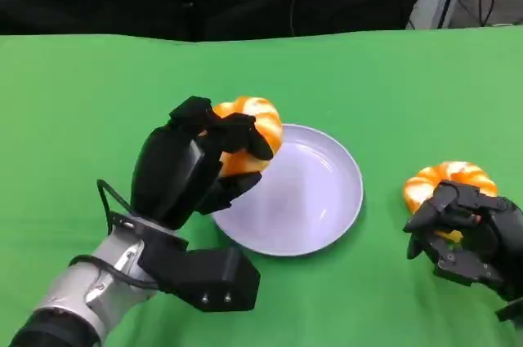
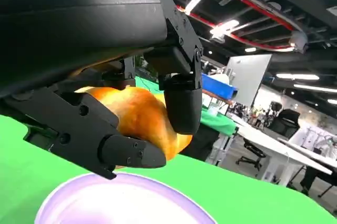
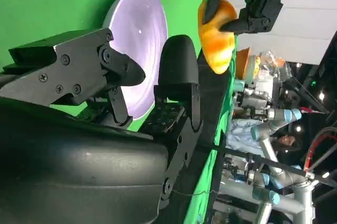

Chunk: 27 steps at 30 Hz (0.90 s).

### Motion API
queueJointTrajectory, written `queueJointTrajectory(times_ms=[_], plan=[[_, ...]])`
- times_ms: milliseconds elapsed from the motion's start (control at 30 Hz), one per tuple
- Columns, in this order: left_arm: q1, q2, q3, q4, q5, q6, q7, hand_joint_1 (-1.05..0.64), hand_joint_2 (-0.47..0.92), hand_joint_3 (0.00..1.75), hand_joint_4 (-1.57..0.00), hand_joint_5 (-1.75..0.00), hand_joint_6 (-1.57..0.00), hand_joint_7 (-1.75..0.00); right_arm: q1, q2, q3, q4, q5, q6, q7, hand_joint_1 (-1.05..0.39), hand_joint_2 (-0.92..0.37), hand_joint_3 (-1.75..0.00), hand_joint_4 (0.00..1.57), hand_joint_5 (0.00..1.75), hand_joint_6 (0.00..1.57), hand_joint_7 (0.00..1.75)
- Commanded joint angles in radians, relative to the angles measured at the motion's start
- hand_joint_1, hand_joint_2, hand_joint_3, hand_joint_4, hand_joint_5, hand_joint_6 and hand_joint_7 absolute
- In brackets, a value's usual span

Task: Grasp the bread from the table and place it into the plate.

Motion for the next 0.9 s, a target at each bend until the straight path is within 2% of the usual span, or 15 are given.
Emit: queueJointTrajectory(times_ms=[33, 233, 467, 700, 900], plan=[[-0.014, 0.002, 0.0, 0.005, -0.009, -0.017, -0.019, -0.07, 0.72, 0.6, -0.68, -1.67, -0.81, -1.26, -0.001, -0.006, -0.006, -0.009, 0.014, 0.007, 0.0, 0.07, -0.76, -0.78, 0.82, 1.46, 0.87, 1.06], [-0.018, -0.004, -0.007, 0.011, -0.001, -0.024, -0.012, -0.05, 0.75, 0.53, -0.71, -1.62, -0.84, -1.18, -0.003, -0.009, -0.004, -0.006, 0.001, -0.001, -0.015, 0.06, -0.77, -0.76, 0.83, 1.46, 0.88, 1.05], [-0.025, -0.016, -0.009, 0.038, -0.015, -0.047, -0.027, -0.06, 0.73, 0.63, -0.73, -1.59, -0.9, -1.08, -0.001, -0.009, 0.0, -0.008, -0.011, -0.002, -0.031, 0.06, -0.78, -0.75, 0.83, 1.45, 0.88, 1.05], [-0.023, -0.03, -0.006, 0.051, -0.044, -0.06, -0.071, -0.04, 0.7, 0.63, -0.73, -1.58, -0.91, -1.06, -0.002, -0.01, -0.001, -0.001, -0.014, -0.01, -0.032, 0.06, -0.78, -0.74, 0.82, 1.45, 0.88, 1.05], [-0.023, -0.035, -0.001, 0.056, -0.067, -0.069, -0.1, -0.02, 0.75, 0.52, -0.71, -1.62, -0.9, -1.08, -0.002, -0.008, -0.002, -0.004, -0.009, -0.003, -0.028, 0.05, -0.78, -0.74, 0.82, 1.45, 0.88, 1.05]])
